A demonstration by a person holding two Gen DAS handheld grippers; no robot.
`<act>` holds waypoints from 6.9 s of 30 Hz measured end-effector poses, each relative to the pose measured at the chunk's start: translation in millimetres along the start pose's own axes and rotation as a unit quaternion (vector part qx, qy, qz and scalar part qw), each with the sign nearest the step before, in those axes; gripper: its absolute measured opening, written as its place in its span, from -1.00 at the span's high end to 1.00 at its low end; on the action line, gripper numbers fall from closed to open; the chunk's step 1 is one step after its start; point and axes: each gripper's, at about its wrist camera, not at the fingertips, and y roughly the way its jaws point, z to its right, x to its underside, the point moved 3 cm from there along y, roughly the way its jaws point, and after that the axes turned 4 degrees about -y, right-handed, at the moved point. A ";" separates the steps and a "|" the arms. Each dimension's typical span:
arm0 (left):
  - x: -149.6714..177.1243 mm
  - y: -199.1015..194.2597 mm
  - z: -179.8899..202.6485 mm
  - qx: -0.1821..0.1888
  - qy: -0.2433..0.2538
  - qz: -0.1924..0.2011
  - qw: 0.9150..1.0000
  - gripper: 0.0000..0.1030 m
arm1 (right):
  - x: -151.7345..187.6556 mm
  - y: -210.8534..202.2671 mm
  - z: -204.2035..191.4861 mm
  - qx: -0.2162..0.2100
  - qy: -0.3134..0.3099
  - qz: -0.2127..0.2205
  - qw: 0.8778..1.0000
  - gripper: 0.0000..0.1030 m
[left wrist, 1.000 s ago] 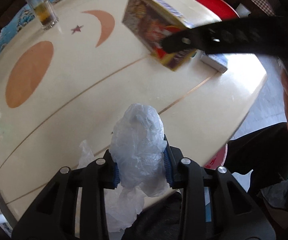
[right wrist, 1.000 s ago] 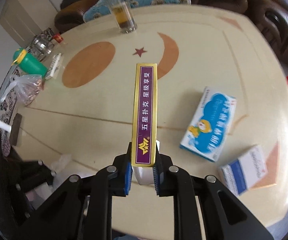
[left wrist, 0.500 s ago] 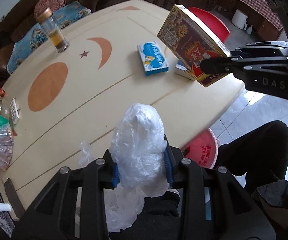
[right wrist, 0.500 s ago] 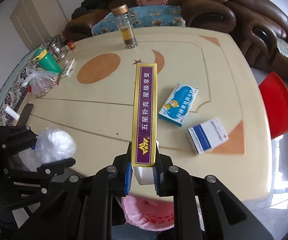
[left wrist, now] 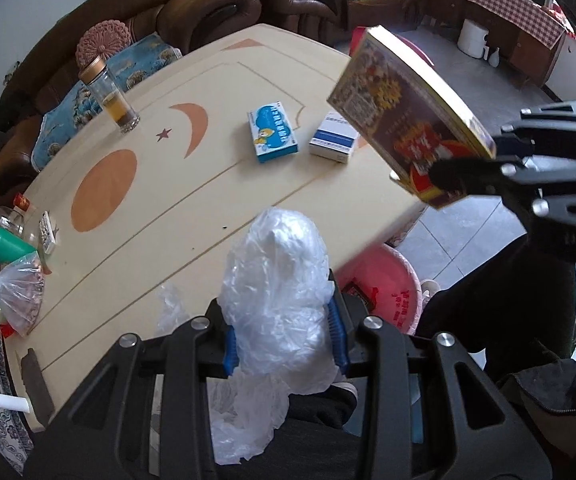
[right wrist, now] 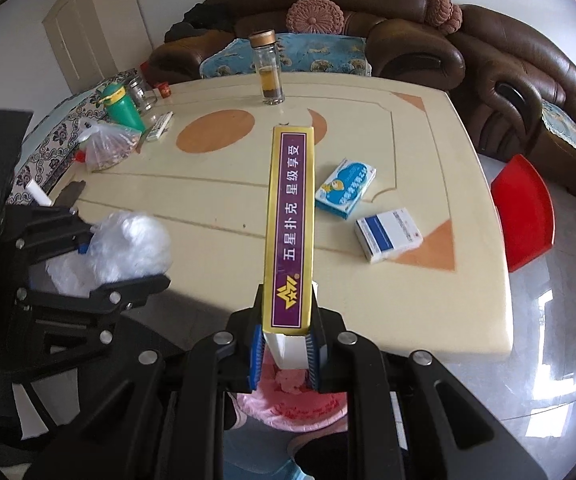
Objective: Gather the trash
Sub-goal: 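Lift the clear bag and card box and carry them over the pink bin, then open both tools to drop the clear bag and card box into the bin, then move both open tools back over the table toward the medicine boxes, then grasp the blue bear medicine box with the left tool while the right tool grasps the white medicine box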
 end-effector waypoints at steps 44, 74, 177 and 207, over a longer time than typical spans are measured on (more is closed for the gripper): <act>80.0 140.6 65.2 0.094 -0.047 -0.092 0.990 0.30 | 146.3 105.4 6.7 -0.008 0.049 -0.106 0.993 0.66; 115.8 272.2 78.2 0.103 -0.085 -0.216 0.967 0.29 | 203.3 246.3 41.2 -0.046 0.092 -0.227 0.968 0.66; -208.6 217.0 -29.6 0.020 -0.051 -0.145 0.988 -0.61 | -73.1 121.0 153.0 -0.011 -0.016 -0.014 1.000 -0.74; -208.3 281.8 -11.2 0.021 -0.015 -0.182 0.983 -0.61 | -51.2 232.9 151.1 -0.041 -0.058 -0.111 0.991 -0.74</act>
